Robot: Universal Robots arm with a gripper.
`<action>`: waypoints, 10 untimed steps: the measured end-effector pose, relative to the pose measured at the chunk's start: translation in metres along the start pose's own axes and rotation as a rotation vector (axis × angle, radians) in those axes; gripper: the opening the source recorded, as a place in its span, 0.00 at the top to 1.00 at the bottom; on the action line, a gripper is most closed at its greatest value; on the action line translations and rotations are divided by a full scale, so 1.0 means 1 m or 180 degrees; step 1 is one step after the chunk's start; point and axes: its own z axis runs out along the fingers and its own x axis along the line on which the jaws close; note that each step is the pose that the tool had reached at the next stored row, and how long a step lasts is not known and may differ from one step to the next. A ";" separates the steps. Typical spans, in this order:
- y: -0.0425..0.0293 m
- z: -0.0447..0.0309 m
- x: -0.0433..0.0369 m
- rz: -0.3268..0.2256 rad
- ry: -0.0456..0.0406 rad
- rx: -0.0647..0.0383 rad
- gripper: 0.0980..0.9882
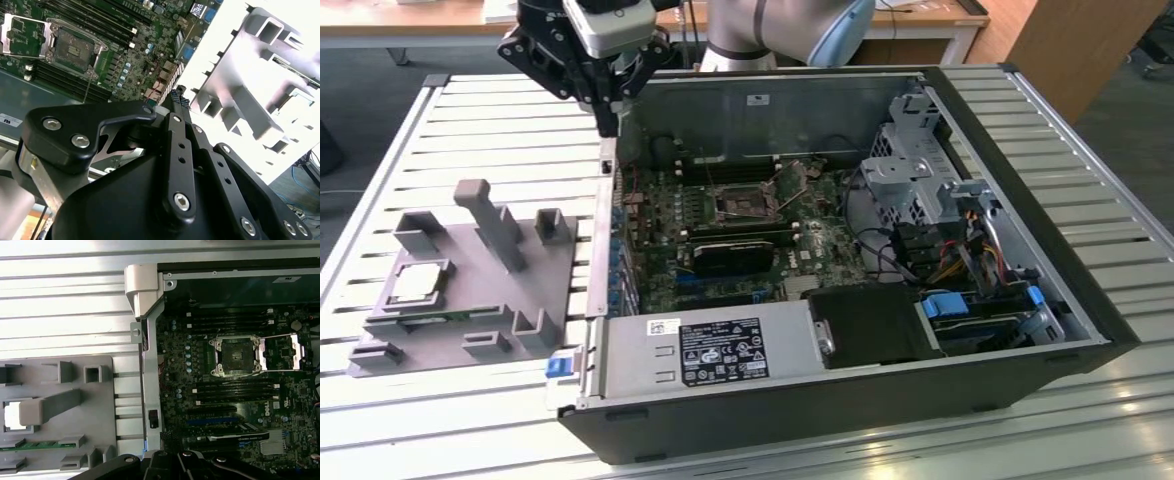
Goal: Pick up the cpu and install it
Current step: 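Reach for the cpu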
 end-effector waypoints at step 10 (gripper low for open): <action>-0.0002 0.0012 0.0020 0.0000 0.0001 0.0000 0.99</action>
